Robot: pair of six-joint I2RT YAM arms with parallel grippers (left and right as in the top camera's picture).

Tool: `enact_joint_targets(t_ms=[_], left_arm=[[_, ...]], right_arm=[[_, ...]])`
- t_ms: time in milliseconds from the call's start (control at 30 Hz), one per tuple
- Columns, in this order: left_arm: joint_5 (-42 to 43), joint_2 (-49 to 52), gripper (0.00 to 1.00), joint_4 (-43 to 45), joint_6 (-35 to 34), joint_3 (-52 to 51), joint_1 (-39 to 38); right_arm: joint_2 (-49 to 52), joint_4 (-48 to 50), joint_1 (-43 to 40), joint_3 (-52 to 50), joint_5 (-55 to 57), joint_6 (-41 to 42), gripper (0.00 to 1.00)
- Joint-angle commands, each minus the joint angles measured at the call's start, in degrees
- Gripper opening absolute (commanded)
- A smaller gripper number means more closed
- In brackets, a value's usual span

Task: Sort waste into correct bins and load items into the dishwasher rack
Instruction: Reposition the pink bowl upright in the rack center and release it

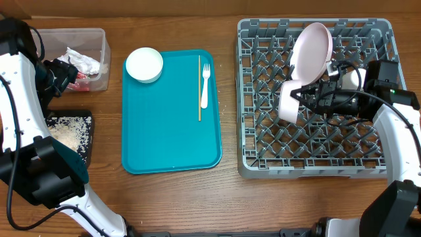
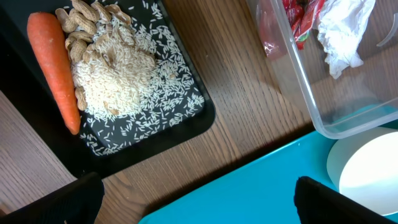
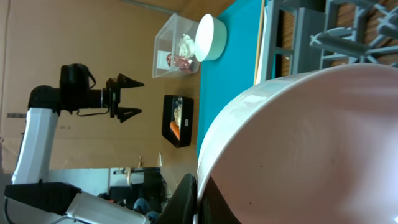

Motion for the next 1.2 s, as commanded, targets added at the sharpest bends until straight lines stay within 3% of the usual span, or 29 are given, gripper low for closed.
enact_joint_targets(t_ms=[0, 600, 733, 967, 1167], left_arm=[[-0.6, 0.2, 1.00, 0.0, -0.6, -0.1, -0.4], [-0.6, 0.2, 1.00, 0.0, -0.6, -0.1, -0.5], [-0.6, 0.2, 1.00, 0.0, -0.6, -0.1, -0.5], [-0.6, 0.2, 1.00, 0.0, -0.6, -0.1, -0.5], [-0.6, 0.2, 1.00, 0.0, -0.6, -0.1, -0.5]], right_arm=[[-0.2, 0.3, 0.7, 0.0, -2.3, -0.7, 0.04], [-0.1, 8.3, 0.3, -8.3, 2.4, 1.6, 0.04], [-0.1, 8.6, -1.8, -8.0, 8.4, 5.6, 0.04], [-0.1, 4.0, -7.0, -6.0, 15.5, 5.6, 0.05], [-0.1, -1.4, -8.5, -2.8, 29.5, 7.8, 0.06]])
